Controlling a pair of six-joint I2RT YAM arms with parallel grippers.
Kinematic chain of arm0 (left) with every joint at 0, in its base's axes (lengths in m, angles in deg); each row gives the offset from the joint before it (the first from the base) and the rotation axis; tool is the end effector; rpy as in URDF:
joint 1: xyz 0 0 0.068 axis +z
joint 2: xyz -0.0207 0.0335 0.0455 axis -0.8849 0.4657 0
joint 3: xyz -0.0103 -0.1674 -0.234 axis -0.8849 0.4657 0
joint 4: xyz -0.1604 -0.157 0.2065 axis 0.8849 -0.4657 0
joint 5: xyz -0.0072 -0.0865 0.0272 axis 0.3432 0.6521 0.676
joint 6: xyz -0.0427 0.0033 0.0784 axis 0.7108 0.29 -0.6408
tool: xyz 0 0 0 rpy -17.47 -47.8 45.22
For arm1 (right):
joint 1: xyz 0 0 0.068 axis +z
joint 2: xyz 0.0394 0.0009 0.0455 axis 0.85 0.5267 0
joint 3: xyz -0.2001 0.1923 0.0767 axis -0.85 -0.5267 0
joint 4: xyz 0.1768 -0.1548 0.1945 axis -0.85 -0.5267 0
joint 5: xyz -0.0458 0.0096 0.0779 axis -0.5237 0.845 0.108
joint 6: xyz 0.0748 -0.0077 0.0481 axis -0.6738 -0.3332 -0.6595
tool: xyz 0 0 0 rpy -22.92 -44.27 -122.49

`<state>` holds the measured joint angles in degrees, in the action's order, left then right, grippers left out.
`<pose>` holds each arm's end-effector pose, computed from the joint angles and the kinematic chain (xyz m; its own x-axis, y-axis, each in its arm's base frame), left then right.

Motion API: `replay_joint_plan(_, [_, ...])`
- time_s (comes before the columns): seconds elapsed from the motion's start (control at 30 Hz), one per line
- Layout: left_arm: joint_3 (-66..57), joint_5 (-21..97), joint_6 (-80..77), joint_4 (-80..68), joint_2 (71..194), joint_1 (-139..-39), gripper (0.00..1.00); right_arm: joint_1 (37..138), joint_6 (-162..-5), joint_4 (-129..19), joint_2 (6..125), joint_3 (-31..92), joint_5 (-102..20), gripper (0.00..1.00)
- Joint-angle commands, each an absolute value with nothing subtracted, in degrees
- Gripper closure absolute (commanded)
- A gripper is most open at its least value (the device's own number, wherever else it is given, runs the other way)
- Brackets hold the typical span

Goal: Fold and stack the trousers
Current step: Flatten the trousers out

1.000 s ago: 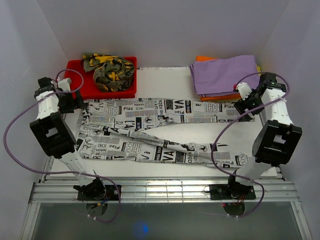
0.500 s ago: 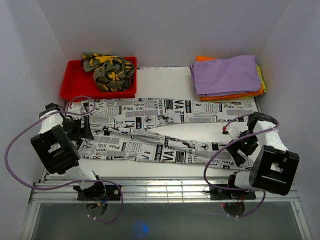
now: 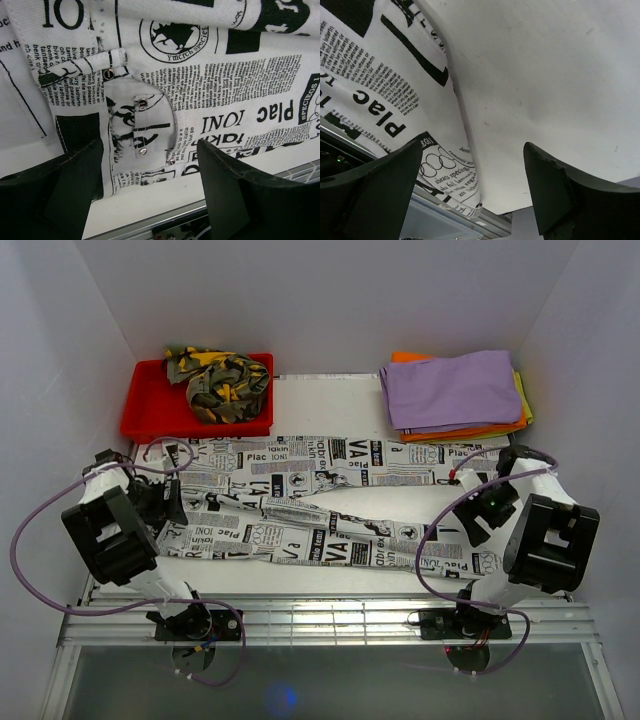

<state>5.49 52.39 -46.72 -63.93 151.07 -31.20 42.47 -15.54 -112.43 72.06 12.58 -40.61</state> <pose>0.2936 0.1407 0.1404 -0.9697 0.0126 -0.2442 0.0885 0.9490 -0.3026 0.2887 -0.0701 0.1454 -0.6984 -0.7029 -0.1350 -0.7125 0.7007 0.0374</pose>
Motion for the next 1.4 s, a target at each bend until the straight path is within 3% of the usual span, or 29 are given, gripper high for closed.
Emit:
replay_joint_plan(0.0, [6.5,51.9,-46.0,-62.3,151.1,-31.0,0.14,42.0,-13.7,-113.8,70.8,9.7,-43.6,0.14])
replay_joint_plan(0.2, [7.5,52.4,-45.7,-61.6,151.7,-31.0,0.16,37.5,-7.1,-119.8,64.9,11.6,-44.1,0.09])
replay_joint_plan(0.37, [6.9,54.0,-45.4,-61.8,152.5,-31.0,0.16,24.5,6.5,-126.6,65.0,16.5,-44.6,0.08])
replay_joint_plan(0.53, [5.2,54.5,-45.7,-62.6,153.8,-31.0,0.16,15.3,16.0,-125.7,65.4,14.0,-48.3,0.08])
replay_joint_plan(0.9, [4.1,53.3,-44.8,-64.4,155.2,-30.6,0.16,14.0,21.3,-113.6,62.1,0.3,-55.5,0.12])
replay_joint_plan(1.13, [3.6,52.5,-44.2,-64.7,155.8,-29.9,0.16,11.7,23.8,-108.8,64.7,0.0,-55.8,0.20])
replay_joint_plan(1.17, [3.8,52.4,-44.1,-64.7,155.8,-29.8,0.16,11.6,24.0,-107.9,64.9,0.2,-55.7,0.22])
replay_joint_plan(1.33, [4.3,51.9,-42.7,-63.6,157.3,-28.8,0.19,11.5,24.8,-102.8,66.1,0.9,-54.0,0.61])
replay_joint_plan(1.37, [4.2,52.3,-42.0,-63.6,157.7,-28.6,0.24,11.5,25.2,-102.9,66.0,1.2,-53.5,0.81])
